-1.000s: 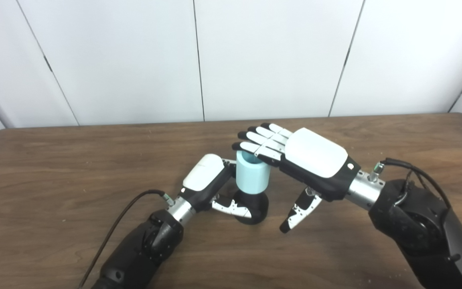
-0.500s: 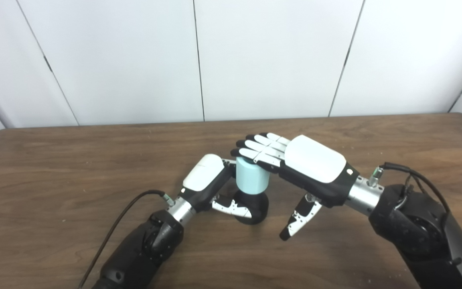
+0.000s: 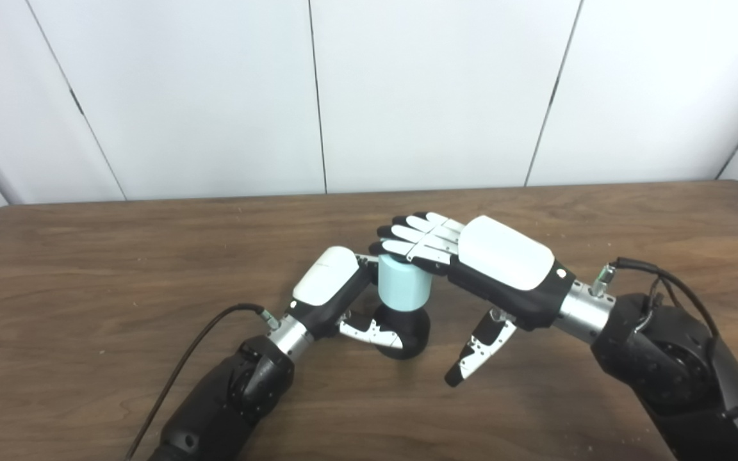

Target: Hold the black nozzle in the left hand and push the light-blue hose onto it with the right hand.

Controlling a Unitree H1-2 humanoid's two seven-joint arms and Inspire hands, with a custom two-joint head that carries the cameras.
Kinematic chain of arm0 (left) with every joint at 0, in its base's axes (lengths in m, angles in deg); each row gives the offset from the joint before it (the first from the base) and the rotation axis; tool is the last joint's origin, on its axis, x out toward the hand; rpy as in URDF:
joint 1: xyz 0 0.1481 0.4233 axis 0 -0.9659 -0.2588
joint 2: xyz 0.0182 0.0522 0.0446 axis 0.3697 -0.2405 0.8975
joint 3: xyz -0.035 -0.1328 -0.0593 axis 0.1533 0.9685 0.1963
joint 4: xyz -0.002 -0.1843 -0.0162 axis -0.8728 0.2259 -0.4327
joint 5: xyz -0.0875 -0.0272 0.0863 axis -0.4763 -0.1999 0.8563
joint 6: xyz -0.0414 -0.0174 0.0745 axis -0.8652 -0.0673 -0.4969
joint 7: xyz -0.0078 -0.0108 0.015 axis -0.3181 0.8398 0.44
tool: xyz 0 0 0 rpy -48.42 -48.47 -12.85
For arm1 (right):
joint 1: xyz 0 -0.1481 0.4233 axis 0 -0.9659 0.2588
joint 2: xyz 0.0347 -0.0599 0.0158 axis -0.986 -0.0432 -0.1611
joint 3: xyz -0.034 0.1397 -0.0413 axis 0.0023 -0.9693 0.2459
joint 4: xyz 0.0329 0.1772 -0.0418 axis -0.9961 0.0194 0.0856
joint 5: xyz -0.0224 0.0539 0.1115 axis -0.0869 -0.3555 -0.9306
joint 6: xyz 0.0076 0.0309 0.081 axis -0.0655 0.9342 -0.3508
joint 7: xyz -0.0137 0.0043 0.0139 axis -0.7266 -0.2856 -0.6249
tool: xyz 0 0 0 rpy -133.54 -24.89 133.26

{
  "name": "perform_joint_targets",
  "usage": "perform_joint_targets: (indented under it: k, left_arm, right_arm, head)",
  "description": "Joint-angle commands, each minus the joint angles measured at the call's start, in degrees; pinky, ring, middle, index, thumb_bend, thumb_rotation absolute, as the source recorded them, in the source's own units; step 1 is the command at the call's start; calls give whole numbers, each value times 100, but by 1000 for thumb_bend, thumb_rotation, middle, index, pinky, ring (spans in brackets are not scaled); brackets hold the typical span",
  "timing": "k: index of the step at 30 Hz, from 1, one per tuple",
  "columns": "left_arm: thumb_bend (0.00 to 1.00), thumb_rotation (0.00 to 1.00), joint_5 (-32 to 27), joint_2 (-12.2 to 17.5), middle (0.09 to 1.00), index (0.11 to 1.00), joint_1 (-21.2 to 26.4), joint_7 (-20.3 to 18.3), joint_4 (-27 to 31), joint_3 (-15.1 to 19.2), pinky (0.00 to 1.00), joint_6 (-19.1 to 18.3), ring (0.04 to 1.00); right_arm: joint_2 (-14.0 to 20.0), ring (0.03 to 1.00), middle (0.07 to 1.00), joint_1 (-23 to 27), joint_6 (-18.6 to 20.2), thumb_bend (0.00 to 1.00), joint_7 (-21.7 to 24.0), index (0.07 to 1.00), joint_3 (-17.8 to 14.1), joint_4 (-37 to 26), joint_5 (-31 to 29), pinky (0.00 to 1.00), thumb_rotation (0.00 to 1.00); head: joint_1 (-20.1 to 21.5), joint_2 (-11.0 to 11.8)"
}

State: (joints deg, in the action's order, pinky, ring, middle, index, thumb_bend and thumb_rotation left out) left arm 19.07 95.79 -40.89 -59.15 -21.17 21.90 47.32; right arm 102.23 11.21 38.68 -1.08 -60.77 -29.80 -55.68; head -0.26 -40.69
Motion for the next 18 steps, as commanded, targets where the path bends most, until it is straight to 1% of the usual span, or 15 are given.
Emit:
perform_joint_targets:
  k: [1,5,8,12,16,18]
  left_arm:
    - [660,421,84,-101,422,424,-1183,-159,-606,-284,503,-166,468]
    - [657,418,86,-102,422,423,-1178,-164,-616,-285,503,-175,468]
    - [656,417,80,-98,422,423,-1182,-187,-601,-286,505,-184,469]
    - [656,417,84,-85,422,424,-1189,-183,-585,-286,506,-183,470]
    - [656,417,100,-80,422,427,-1194,-189,-571,-295,507,-201,470]
    - [657,417,107,-80,422,427,-1190,-189,-569,-297,507,-210,470]
  right_arm:
    - [181,970,940,52,-291,823,148,900,143,4,-64,972,217]
    - [215,970,938,1,-313,823,92,901,209,38,2,967,213]
    - [258,973,938,-55,-447,820,-24,901,254,123,139,964,203]
    - [298,980,941,-93,-793,820,-373,900,252,205,383,963,199]
    - [296,984,947,-95,-1203,821,-799,900,218,415,609,963,196]
    - [288,985,948,-114,-1347,821,-949,900,214,522,682,963,195]
  head:
    - [-5,-3]
    - [-5,-3]
    - [-16,-20]
    - [-10,-23]
    - [-10,-23]
    - [-20,-26]
